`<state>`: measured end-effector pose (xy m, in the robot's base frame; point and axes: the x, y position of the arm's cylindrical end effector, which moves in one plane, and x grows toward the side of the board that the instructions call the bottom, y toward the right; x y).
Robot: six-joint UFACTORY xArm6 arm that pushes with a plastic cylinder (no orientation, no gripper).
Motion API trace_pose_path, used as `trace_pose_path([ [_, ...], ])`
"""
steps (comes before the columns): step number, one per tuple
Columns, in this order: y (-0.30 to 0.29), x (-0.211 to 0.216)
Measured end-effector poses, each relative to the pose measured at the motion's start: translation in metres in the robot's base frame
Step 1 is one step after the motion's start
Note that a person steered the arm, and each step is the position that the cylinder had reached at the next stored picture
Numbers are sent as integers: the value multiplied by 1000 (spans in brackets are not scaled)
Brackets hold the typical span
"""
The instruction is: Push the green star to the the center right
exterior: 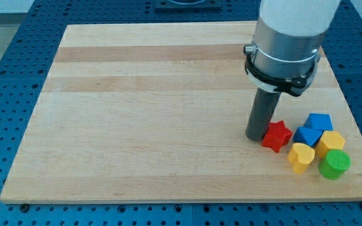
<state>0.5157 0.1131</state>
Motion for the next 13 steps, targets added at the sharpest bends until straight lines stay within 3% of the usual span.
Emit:
trace_pose_path([
  [5,-5,-21],
  [7,-72,-86],
  [9,-69,-183],
  [11,-4,-242],
  [13,48,-260],
])
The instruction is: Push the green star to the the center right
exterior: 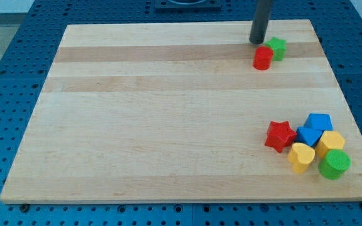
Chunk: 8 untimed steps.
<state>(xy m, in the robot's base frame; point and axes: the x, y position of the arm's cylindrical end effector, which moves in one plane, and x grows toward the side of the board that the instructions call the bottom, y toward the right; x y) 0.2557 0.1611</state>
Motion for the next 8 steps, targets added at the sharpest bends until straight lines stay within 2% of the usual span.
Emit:
trace_pose_path([
  [3,27,4],
  [7,25,84],
  [8,28,84],
])
